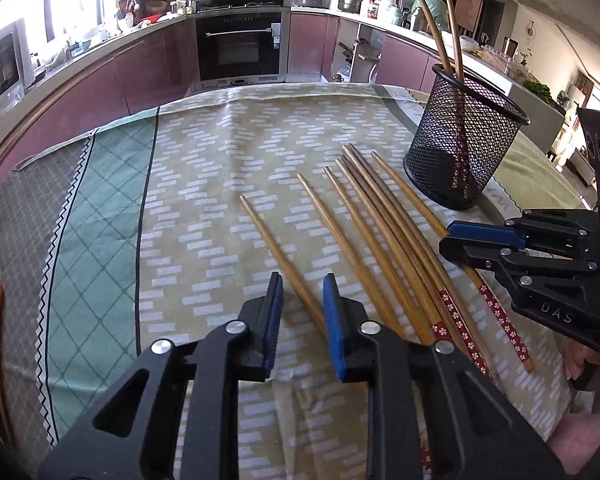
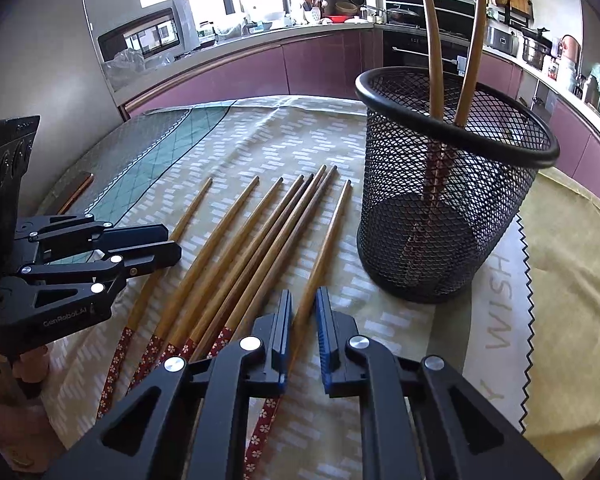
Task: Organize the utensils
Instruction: 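Move both open grippers back down to the chopsticks on the cloth, then close the left gripper on a chopstick while the right gripper grasps another chopstick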
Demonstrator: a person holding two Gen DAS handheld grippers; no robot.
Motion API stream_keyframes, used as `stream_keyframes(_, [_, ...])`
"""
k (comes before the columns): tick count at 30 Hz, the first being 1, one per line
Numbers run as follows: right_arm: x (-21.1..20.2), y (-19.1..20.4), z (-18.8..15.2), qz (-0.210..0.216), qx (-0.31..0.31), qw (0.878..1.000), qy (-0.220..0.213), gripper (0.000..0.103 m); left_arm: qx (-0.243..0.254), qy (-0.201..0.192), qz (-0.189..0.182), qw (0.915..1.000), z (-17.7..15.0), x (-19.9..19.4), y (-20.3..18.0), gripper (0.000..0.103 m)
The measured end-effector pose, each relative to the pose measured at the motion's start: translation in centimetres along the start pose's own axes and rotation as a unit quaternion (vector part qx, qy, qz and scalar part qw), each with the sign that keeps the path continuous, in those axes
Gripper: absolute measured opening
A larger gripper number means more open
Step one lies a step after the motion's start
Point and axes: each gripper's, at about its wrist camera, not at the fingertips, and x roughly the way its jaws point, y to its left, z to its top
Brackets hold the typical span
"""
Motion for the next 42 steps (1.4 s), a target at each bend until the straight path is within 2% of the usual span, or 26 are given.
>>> stream_keyframes(9, [-0.9,-1.0,-0.5,0.018,0.025,0.999,-0.011,0.006,-0.022,-0.006,-0.005,0.9997,-0.6,-0.6,0.1,0.011])
stream_keyframes(13, [-1.9,-1.0,-0.6,0.042,0.020,0.999,-0.022,0.006,-0.023,-0.011,-0.014,0.9996,-0.7,-1.3,0.0,0.001])
stream_keyframes(17, [-2.3,-0.7,-0.8,0.062,0.012,0.998,-0.022,0.006,-0.013,-0.008,-0.021,0.9997,-1.0,-1.6,-0.4,0.001])
stream_keyframes(21, [-2.0,-0.4,-0.7,0.065,0.009,0.998,-0.014,0.006,-0.008,-0.009,-0.002,0.9999,-1.3,-1.5,-0.6,0.012])
stream_keyframes(23, [-1.7,-0.1,-0.6,0.064,0.005,0.998,-0.011,0.006,-0.009,-0.003,-0.002,1.0000,-1.3,-1.3,-0.5,0.030])
stream_keyframes(24, [-1.7,-0.1,-0.6,0.063,0.004,0.998,-0.009,0.006,-0.007,0.000,0.005,1.0000,-1.3,-1.1,-0.5,0.030])
stream_keyframes(28, [-0.8,0.2,-0.3,0.057,0.000,0.998,0.000,0.006,-0.002,0.001,0.009,1.0000,-1.1,-0.6,-0.6,0.029])
stream_keyframes(30, [-0.3,0.4,0.0,0.054,-0.001,0.999,0.006,0.007,-0.006,0.002,0.012,0.9999,-0.9,-0.4,-0.7,0.014])
stream_keyframes(32, [0.0,0.4,0.1,0.053,-0.001,0.999,0.008,0.007,-0.007,0.001,0.013,0.9999,-0.8,-0.3,-0.8,0.011])
stream_keyframes(35, [0.2,0.6,0.2,0.053,-0.003,0.999,0.008,0.007,-0.007,-0.002,0.010,0.9999,-0.7,-0.3,-1.1,0.008])
stream_keyframes(42, [-0.7,0.1,-0.2,0.061,0.007,0.998,-0.007,0.006,-0.008,-0.012,0.005,0.9999,-0.6,-1.0,-1.5,0.007])
